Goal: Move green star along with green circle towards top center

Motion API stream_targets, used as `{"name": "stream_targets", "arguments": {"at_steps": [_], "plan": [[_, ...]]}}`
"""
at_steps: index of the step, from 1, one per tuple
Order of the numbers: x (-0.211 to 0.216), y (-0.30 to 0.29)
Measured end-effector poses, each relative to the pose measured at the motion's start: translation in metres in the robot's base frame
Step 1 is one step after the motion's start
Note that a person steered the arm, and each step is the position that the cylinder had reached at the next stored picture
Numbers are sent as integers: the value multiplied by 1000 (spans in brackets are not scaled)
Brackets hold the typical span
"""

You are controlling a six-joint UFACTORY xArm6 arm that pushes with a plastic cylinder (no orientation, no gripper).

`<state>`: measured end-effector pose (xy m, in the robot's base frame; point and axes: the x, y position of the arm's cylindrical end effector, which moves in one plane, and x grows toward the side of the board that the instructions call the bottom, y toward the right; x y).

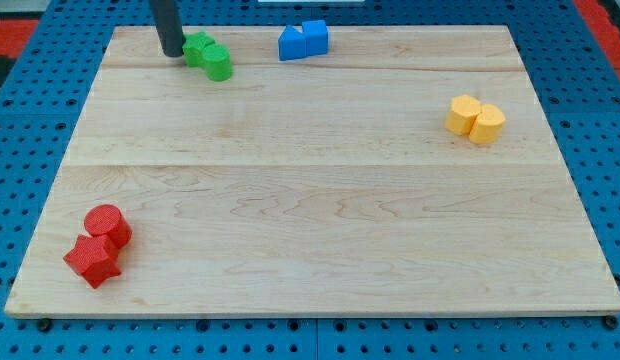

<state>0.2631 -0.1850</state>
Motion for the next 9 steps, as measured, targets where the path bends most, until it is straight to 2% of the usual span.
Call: {"name": "stream_targets", "arguments": {"at_steps": [1, 2, 3, 4, 5, 6, 8, 9], "plan": [[21, 11], [22, -33], [-14, -59], [-49, -33], [-58, -11], [-26, 3], [10, 87], [39, 91]]}}
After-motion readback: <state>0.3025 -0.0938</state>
